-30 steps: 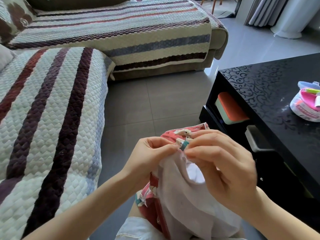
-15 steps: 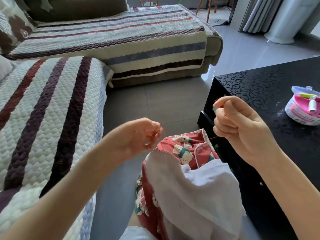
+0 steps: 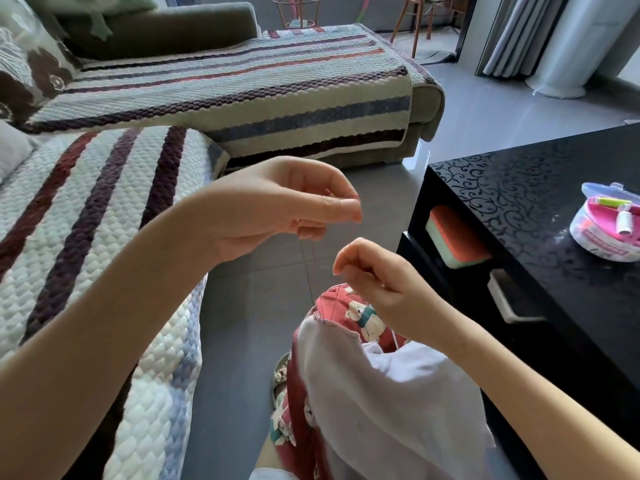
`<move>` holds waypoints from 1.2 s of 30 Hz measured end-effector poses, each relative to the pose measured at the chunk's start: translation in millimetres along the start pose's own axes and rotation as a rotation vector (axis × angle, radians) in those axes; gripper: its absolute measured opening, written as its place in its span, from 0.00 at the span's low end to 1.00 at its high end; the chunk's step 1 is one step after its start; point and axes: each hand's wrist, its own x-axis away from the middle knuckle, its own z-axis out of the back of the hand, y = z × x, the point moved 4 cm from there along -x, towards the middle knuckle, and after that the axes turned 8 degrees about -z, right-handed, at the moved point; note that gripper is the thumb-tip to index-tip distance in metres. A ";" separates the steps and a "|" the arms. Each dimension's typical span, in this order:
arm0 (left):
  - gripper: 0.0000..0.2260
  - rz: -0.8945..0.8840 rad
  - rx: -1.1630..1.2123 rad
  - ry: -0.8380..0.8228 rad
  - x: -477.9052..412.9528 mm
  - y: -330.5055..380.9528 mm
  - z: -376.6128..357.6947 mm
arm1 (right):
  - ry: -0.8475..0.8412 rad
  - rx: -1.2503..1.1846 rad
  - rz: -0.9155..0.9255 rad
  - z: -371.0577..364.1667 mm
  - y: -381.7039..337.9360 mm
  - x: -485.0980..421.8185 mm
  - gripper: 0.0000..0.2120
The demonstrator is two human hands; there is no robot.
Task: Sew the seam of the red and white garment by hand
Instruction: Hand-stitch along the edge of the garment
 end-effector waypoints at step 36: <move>0.03 0.328 0.344 0.200 70.0 -112.5 -51.7 | 0.637 -0.548 -0.714 118.6 141.7 -8.4 0.13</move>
